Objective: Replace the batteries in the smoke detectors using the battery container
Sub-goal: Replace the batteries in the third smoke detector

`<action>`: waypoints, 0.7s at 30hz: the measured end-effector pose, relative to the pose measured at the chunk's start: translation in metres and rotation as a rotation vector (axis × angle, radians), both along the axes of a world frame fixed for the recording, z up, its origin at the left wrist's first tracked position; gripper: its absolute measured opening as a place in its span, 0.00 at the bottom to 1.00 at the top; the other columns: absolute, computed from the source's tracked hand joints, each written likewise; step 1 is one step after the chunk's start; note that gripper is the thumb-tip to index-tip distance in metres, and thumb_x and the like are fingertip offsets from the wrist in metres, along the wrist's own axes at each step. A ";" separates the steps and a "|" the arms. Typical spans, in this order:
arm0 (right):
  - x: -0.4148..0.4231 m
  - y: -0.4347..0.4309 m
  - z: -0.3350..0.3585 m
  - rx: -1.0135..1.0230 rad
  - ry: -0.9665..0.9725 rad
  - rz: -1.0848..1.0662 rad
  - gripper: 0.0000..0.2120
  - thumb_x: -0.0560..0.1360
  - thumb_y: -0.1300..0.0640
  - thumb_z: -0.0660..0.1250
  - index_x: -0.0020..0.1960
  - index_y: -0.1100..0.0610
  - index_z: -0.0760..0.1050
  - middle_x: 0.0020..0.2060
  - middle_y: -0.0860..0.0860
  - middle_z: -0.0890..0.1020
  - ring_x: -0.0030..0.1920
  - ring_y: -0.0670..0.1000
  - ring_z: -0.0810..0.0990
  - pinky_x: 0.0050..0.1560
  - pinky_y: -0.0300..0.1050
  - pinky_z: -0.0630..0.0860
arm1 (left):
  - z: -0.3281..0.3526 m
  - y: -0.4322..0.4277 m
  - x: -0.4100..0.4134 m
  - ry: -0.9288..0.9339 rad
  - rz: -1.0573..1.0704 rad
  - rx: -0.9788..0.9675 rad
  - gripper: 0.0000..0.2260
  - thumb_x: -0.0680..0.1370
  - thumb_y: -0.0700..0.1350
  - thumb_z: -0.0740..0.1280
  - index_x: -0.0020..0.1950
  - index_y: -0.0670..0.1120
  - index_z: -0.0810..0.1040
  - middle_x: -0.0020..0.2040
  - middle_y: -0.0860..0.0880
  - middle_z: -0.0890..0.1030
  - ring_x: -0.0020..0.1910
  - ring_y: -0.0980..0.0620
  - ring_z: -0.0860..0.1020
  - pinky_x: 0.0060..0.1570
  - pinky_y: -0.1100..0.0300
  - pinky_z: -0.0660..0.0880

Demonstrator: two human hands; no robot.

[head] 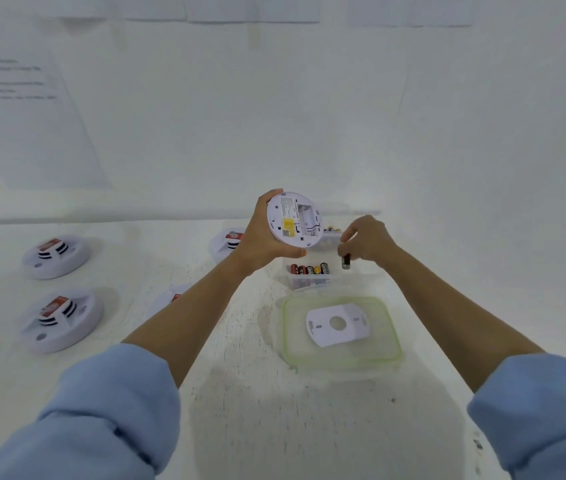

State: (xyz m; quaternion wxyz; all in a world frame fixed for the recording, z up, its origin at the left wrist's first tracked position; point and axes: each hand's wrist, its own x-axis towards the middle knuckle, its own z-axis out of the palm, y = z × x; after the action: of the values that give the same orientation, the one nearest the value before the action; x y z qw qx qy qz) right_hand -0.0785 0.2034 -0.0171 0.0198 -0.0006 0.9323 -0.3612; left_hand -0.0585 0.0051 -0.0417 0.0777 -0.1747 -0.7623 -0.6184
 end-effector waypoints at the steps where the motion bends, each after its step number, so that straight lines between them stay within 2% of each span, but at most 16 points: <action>1: 0.000 -0.001 -0.006 0.102 -0.055 0.049 0.12 0.66 0.68 0.69 0.47 0.75 0.77 0.44 0.66 0.82 0.31 0.54 0.77 0.38 0.44 0.75 | 0.000 0.001 0.000 -0.001 0.000 -0.004 0.46 0.56 0.35 0.77 0.70 0.44 0.58 0.62 0.50 0.67 0.59 0.61 0.70 0.53 0.68 0.74; 3: 0.001 -0.004 -0.012 0.312 -0.145 0.144 0.16 0.68 0.66 0.69 0.54 0.71 0.77 0.51 0.65 0.81 0.45 0.58 0.82 0.44 0.44 0.73 | -0.001 0.000 -0.002 -0.004 0.009 -0.008 0.46 0.56 0.35 0.77 0.70 0.43 0.58 0.62 0.51 0.67 0.59 0.62 0.70 0.53 0.69 0.74; 4: 0.001 -0.006 -0.012 0.406 -0.179 0.196 0.16 0.69 0.63 0.69 0.56 0.68 0.77 0.54 0.63 0.80 0.52 0.59 0.80 0.49 0.45 0.74 | -0.001 0.000 -0.002 -0.003 0.016 -0.005 0.46 0.56 0.36 0.77 0.70 0.43 0.58 0.61 0.51 0.67 0.59 0.63 0.70 0.53 0.70 0.73; 6: -0.001 -0.008 -0.009 0.494 -0.230 0.298 0.16 0.72 0.60 0.69 0.58 0.62 0.76 0.56 0.59 0.79 0.57 0.58 0.78 0.55 0.47 0.75 | 0.001 -0.002 -0.005 0.000 0.037 0.004 0.46 0.56 0.36 0.77 0.69 0.44 0.58 0.62 0.52 0.67 0.59 0.62 0.70 0.52 0.71 0.73; 8: -0.008 -0.007 -0.001 0.454 -0.254 0.342 0.16 0.73 0.62 0.68 0.60 0.60 0.75 0.54 0.57 0.80 0.54 0.56 0.80 0.53 0.46 0.77 | 0.002 -0.006 -0.009 -0.012 0.052 0.030 0.46 0.56 0.33 0.77 0.69 0.44 0.58 0.62 0.51 0.67 0.58 0.61 0.71 0.51 0.71 0.74; 10: -0.020 -0.004 0.010 0.375 -0.192 0.318 0.13 0.73 0.64 0.67 0.57 0.61 0.76 0.44 0.57 0.82 0.41 0.52 0.83 0.44 0.44 0.79 | 0.005 -0.010 -0.014 -0.020 0.060 0.056 0.46 0.57 0.28 0.77 0.70 0.42 0.57 0.62 0.50 0.67 0.58 0.60 0.71 0.49 0.71 0.74; 12: -0.035 -0.003 0.019 0.286 -0.068 0.267 0.09 0.72 0.64 0.68 0.53 0.62 0.78 0.35 0.56 0.80 0.28 0.46 0.79 0.32 0.38 0.75 | 0.007 -0.015 -0.021 -0.016 0.069 0.060 0.46 0.58 0.28 0.76 0.70 0.42 0.57 0.62 0.49 0.67 0.58 0.60 0.71 0.49 0.71 0.74; 13: -0.043 -0.004 0.021 0.262 -0.007 0.250 0.09 0.72 0.63 0.68 0.52 0.62 0.79 0.37 0.56 0.80 0.27 0.47 0.77 0.31 0.37 0.73 | 0.007 -0.016 -0.024 -0.016 0.078 0.060 0.46 0.58 0.27 0.77 0.70 0.42 0.57 0.62 0.50 0.67 0.58 0.60 0.71 0.49 0.71 0.73; 14: -0.050 -0.006 0.022 0.259 0.044 0.245 0.09 0.72 0.62 0.69 0.51 0.62 0.79 0.41 0.56 0.80 0.31 0.49 0.77 0.34 0.38 0.73 | 0.008 -0.017 -0.027 -0.017 0.090 0.063 0.46 0.59 0.26 0.76 0.70 0.42 0.57 0.62 0.50 0.67 0.57 0.60 0.71 0.48 0.71 0.73; 16: -0.065 -0.015 0.018 0.288 0.081 0.280 0.11 0.71 0.61 0.70 0.53 0.62 0.79 0.50 0.57 0.81 0.41 0.53 0.79 0.46 0.43 0.75 | 0.007 -0.018 -0.034 -0.020 0.114 0.068 0.45 0.60 0.24 0.74 0.70 0.41 0.57 0.62 0.49 0.67 0.57 0.60 0.71 0.47 0.72 0.74; 18: -0.079 -0.026 0.008 0.340 0.043 0.342 0.16 0.72 0.57 0.70 0.58 0.60 0.77 0.55 0.56 0.79 0.46 0.54 0.79 0.53 0.46 0.74 | 0.006 -0.018 -0.039 -0.024 0.129 0.072 0.45 0.60 0.24 0.75 0.70 0.42 0.57 0.62 0.50 0.67 0.57 0.60 0.71 0.47 0.72 0.74; 19: -0.087 -0.030 0.003 0.364 0.011 0.369 0.18 0.71 0.55 0.71 0.60 0.59 0.76 0.56 0.55 0.78 0.48 0.54 0.78 0.54 0.46 0.73 | 0.005 -0.018 -0.042 -0.022 0.134 0.066 0.45 0.60 0.25 0.75 0.70 0.42 0.57 0.62 0.50 0.67 0.58 0.60 0.71 0.48 0.72 0.74; 21: -0.100 -0.038 -0.005 0.385 -0.060 0.414 0.22 0.71 0.52 0.71 0.62 0.57 0.74 0.52 0.54 0.78 0.44 0.52 0.77 0.48 0.44 0.73 | 0.004 -0.018 -0.044 -0.024 0.134 0.058 0.47 0.58 0.29 0.78 0.70 0.43 0.57 0.62 0.50 0.67 0.58 0.60 0.71 0.49 0.71 0.74</action>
State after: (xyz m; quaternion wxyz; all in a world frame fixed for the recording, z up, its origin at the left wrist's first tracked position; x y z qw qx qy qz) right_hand -0.1783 0.1653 -0.0226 0.1205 -0.1765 0.9628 -0.1656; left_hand -0.1029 -0.0130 -0.0381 0.1145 -0.1134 -0.7549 -0.6357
